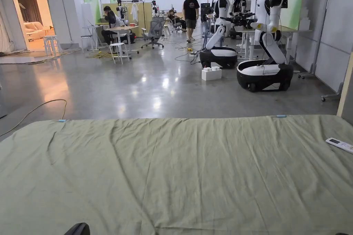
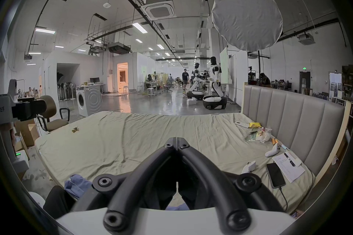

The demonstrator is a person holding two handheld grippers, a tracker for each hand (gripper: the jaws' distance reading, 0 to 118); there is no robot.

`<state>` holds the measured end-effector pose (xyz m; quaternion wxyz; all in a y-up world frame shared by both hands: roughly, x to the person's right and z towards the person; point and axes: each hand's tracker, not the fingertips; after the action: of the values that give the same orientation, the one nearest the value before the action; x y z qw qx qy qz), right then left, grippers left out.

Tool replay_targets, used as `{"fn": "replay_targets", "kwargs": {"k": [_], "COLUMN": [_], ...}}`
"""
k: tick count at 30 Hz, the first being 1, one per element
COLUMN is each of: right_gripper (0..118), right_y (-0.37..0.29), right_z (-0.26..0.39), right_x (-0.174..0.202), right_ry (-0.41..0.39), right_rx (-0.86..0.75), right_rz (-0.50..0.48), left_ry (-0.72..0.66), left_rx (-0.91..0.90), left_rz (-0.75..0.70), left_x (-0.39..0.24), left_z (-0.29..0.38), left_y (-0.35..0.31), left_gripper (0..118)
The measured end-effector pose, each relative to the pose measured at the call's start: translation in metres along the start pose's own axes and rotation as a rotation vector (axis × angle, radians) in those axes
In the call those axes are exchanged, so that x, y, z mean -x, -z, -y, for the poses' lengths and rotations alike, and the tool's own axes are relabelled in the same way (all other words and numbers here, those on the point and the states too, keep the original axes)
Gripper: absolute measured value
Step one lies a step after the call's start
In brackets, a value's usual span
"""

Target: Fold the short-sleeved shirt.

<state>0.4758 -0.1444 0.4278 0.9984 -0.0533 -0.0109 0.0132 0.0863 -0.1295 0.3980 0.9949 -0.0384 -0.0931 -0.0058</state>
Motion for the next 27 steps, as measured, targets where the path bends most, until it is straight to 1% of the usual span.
{"fn": "replay_targets", "kwargs": {"k": [9, 10, 11, 12, 13, 14, 15, 16, 17, 18, 19, 20, 23, 24, 25, 26, 27], "right_gripper": [0, 0, 0, 0, 0, 0, 0, 0, 0, 0, 0, 0, 0, 0, 0, 0, 0], "right_y": [0.003, 0.004, 0.004, 0.004, 0.003, 0.003, 0.002, 0.002, 0.001, -0.001, -0.001, -0.002, -0.001, 0.000, 0.001, 0.001, 0.000], "right_z": [0.006, 0.008, 0.011, 0.013, 0.015, 0.019, 0.023, 0.027, 0.031, 0.036, 0.039, 0.043, 0.051, 0.053, 0.054, 0.053, 0.053], "right_x": [-0.002, -0.003, -0.004, -0.005, -0.005, -0.007, -0.009, -0.009, -0.010, -0.011, -0.011, -0.012, -0.014, -0.015, -0.015, -0.015, -0.015], "right_ry": [0.023, 0.033, 0.046, 0.057, 0.066, 0.082, 0.097, 0.106, 0.113, 0.121, 0.130, 0.142, 0.193, 0.202, 0.204, 0.203, 0.199], "right_rx": [0.013, 0.024, 0.038, 0.047, 0.055, 0.069, 0.095, 0.112, 0.119, 0.131, 0.142, 0.154, 0.203, 0.214, 0.220, 0.225, 0.230], "right_rz": [0.002, 0.001, -0.001, -0.004, -0.008, -0.016, -0.023, -0.028, -0.033, -0.036, -0.038, -0.038, -0.049, -0.049, -0.050, -0.047, -0.045], "left_ry": [-0.028, -0.024, -0.028, -0.068, -0.108, -0.166, -0.242, -0.322, -0.404, -0.475, -0.504, -0.480, -0.516, -0.547, -0.585, -0.661, -0.696], "left_rx": [0.038, 0.051, 0.103, 0.138, 0.152, 0.181, 0.235, 0.288, 0.352, 0.410, 0.445, 0.520, 0.666, 0.686, 0.721, 0.729, 0.760], "left_rz": [-0.006, -0.007, -0.012, -0.053, -0.059, -0.030, -0.014, -0.015, -0.029, -0.029, -0.030, -0.054, -0.093, -0.056, -0.060, -0.066, -0.078], "left_x": [0.005, 0.008, 0.014, 0.021, 0.029, 0.042, 0.057, 0.069, 0.084, 0.097, 0.107, 0.116, 0.132, 0.136, 0.140, 0.147, 0.149], "left_z": [0.008, 0.009, 0.011, 0.017, 0.023, 0.034, 0.046, 0.058, 0.075, 0.094, 0.110, 0.129, 0.183, 0.200, 0.213, 0.228, 0.239], "left_y": [0.004, 0.005, 0.008, 0.011, 0.013, 0.016, 0.021, 0.026, 0.033, 0.039, 0.045, 0.052, 0.065, 0.070, 0.074, 0.080, 0.084], "left_gripper": [0, 0, 0, 0, 4, 13, 26, 54, 76, 89, 97, 97, 97, 97, 97, 97, 96]}}
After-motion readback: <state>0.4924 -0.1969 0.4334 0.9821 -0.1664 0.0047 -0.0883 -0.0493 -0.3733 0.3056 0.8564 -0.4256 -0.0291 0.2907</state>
